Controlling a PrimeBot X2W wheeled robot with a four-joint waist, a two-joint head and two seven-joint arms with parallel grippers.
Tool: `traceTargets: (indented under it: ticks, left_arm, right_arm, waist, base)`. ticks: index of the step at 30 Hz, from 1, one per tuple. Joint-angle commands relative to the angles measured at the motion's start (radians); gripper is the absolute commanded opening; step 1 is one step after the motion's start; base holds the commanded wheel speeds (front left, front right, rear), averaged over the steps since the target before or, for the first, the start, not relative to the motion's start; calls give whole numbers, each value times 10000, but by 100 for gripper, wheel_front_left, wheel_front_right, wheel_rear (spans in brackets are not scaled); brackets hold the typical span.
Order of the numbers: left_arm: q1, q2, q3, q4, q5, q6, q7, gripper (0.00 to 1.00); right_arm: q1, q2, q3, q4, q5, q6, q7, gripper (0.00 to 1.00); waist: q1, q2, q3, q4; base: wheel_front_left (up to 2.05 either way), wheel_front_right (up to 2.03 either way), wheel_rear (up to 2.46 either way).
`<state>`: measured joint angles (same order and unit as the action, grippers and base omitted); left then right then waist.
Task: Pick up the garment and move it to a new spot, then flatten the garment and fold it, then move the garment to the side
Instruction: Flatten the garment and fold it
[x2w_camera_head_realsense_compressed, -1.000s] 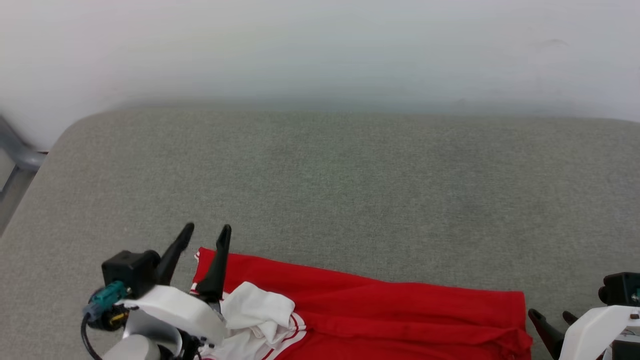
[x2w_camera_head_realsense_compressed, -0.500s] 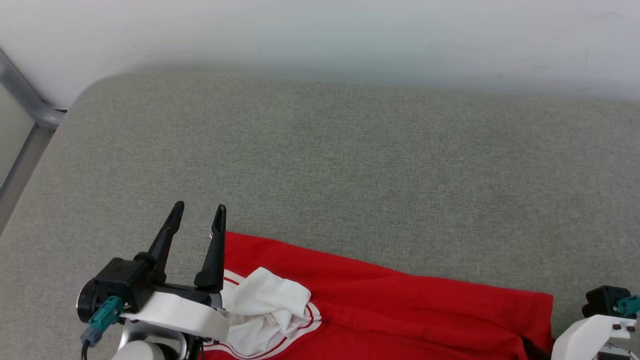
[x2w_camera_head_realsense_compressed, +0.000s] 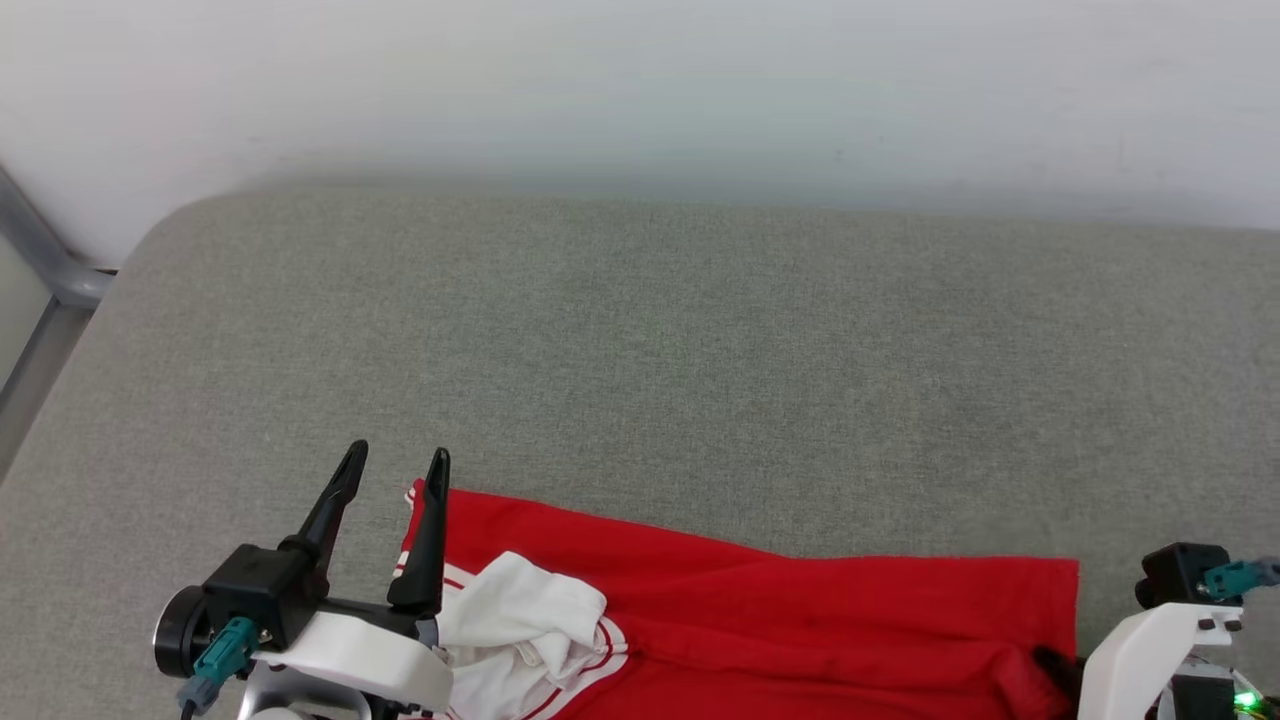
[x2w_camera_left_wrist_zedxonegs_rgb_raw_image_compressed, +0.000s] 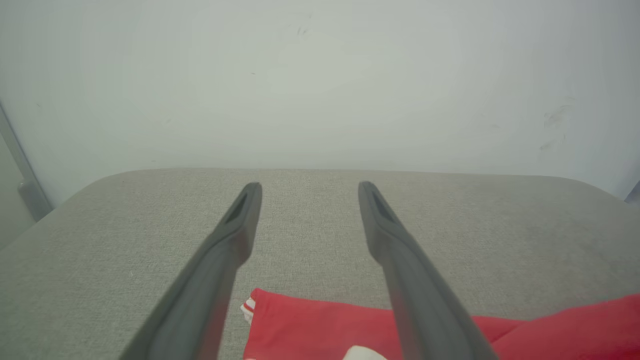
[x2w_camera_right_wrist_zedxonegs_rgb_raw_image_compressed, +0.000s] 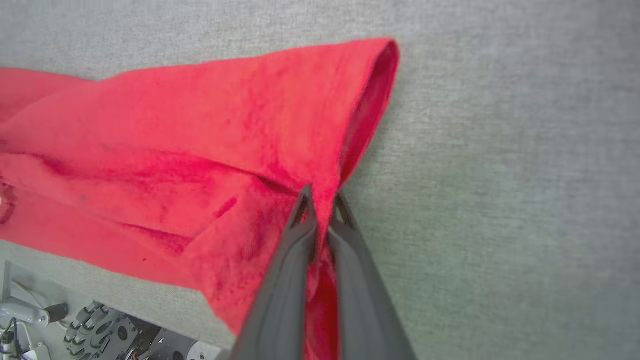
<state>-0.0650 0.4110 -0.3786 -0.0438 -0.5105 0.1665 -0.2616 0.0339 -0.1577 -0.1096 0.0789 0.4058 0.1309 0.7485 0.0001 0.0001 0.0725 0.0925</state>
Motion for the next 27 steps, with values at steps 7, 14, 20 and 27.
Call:
traceTargets:
  ticks: [7, 14, 20, 27]
  left_arm:
    - [314, 41, 24, 65, 125, 24, -43, 100]
    - [424, -5, -35, 158, 140, 108, -44, 100]
    - [486, -20, -116, 233, 73, 103, -6, 100]
    - [413, -71, -209, 287, -3, 54, 29, 100]
  right_arm:
    - [-1, -319, -960, -289, -6, -6, 142, 0]
    - [304, -198, -2939, -386, -74, -6, 638, 0]
    - [45, 608, -4126, -357, 794, -4, 1934, 0]
    - [-388, 1086, -4109, 106, 4919, -4, 3967, 0]
  waist:
    - [-1, -1, -322, -191]
    - [-1, -1, -461, -251]
    - [-1, -1, -584, -305]
    - [-1, -1, -674, -227]
  base:
    - [0, 0, 0]
    - [0, 0, 0]
    - [0, 0, 0]
    - [0, 0, 0]
